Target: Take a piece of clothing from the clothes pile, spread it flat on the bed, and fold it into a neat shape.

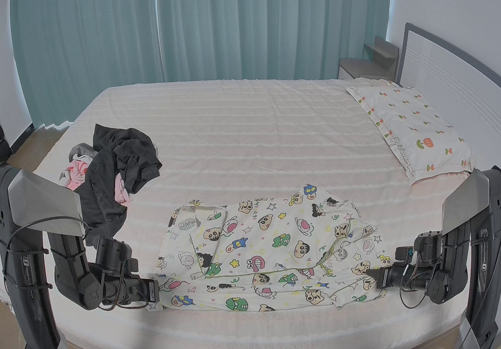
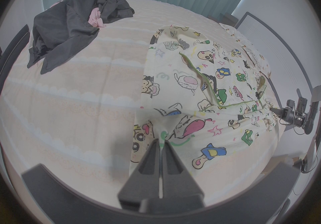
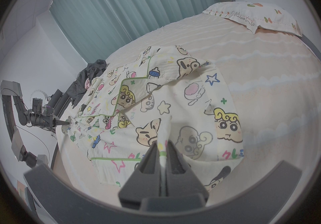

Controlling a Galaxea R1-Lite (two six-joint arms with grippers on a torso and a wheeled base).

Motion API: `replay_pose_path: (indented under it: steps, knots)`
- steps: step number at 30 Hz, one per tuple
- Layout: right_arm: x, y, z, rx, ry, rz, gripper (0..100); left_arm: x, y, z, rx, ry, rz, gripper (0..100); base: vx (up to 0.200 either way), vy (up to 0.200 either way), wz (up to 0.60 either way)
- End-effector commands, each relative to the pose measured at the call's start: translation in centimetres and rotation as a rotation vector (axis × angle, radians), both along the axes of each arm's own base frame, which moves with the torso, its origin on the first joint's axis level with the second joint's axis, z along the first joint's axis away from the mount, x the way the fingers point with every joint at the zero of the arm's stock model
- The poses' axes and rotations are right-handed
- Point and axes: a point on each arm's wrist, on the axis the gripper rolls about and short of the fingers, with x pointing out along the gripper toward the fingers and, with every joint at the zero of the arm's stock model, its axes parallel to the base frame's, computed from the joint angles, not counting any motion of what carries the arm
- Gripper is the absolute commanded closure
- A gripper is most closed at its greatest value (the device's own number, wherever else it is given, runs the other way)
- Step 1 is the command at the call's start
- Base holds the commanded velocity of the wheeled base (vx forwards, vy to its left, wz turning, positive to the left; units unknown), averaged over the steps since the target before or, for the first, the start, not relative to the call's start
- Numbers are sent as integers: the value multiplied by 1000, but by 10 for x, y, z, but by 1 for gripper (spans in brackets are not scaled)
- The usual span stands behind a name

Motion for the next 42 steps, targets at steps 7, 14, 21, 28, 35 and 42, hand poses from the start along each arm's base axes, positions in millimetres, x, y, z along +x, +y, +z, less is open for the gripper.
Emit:
replay_pose_path:
  steps: [7,14,21,28,35,42]
  knots:
    - [10,-1,2,-12,-52,-33,100,6,-3,2,-33,-64,24,100,0,0,0]
    - [12,-2,6,-10,-66,-40,100,12,-7,6,-111,-127,95,100,0,0,0]
    - [17,-2,6,-8,-87,-41,100,19,-8,-7,-69,-120,124,100,0,0,0]
    - [19,-2,5,-9,-90,-46,100,26,-9,-12,-61,-130,142,100,0,0,0]
    - [16,-3,5,-11,-81,-47,0,26,-9,-10,-75,-132,161,0,0,0,0]
    - [9,-16,21,-20,-100,-112,0,26,-8,20,-179,-199,213,0,0,0,0]
